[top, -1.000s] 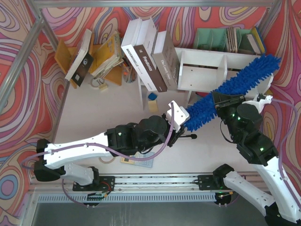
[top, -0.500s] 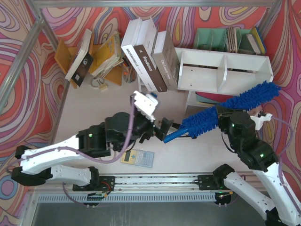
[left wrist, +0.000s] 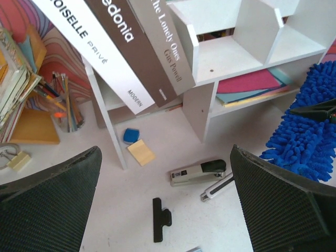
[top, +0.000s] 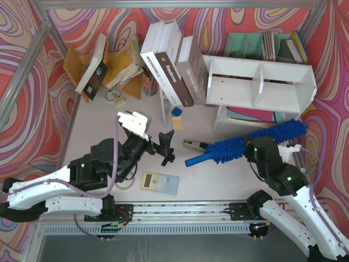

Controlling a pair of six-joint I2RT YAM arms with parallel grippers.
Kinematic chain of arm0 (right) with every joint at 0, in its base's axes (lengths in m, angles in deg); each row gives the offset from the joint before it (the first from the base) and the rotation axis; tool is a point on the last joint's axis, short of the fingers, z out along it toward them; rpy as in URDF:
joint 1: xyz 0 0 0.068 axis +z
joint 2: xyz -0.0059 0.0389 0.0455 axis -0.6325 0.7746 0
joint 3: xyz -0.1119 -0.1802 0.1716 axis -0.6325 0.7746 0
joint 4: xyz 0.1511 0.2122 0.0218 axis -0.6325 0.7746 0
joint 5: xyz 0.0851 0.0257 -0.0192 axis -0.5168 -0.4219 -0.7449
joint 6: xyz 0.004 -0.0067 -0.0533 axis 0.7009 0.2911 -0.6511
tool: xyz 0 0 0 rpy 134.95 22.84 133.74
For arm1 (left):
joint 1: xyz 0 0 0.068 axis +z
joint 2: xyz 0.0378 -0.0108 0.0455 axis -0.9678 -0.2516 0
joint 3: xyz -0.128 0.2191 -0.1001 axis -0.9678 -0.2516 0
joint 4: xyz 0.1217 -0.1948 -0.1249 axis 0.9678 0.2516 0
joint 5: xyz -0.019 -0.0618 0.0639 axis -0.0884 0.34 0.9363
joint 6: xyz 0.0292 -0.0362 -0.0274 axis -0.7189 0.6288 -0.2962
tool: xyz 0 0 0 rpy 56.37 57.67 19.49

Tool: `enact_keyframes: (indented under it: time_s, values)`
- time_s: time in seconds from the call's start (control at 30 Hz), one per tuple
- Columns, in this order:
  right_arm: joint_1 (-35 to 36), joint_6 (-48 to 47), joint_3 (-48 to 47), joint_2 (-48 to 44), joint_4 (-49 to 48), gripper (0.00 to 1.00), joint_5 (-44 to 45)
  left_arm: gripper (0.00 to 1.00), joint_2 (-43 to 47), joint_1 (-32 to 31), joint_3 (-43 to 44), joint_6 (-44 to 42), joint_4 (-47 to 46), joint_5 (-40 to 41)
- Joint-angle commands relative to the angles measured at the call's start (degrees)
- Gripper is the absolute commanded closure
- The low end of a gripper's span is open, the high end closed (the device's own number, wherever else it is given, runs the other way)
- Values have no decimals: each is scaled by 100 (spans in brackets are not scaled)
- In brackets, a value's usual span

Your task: Dust the bookshelf with a duster

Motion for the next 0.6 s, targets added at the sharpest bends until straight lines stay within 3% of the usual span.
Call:
enact_keyframes:
  time_s: [0.0,0.57]
  values:
    - [11,478,304,117,-488,89,-93,2,95,19,-296,-121,-193,364]
    - [9,1192,1981,511,-1491,90,-930,2,303,178,-914,-12,-278,689]
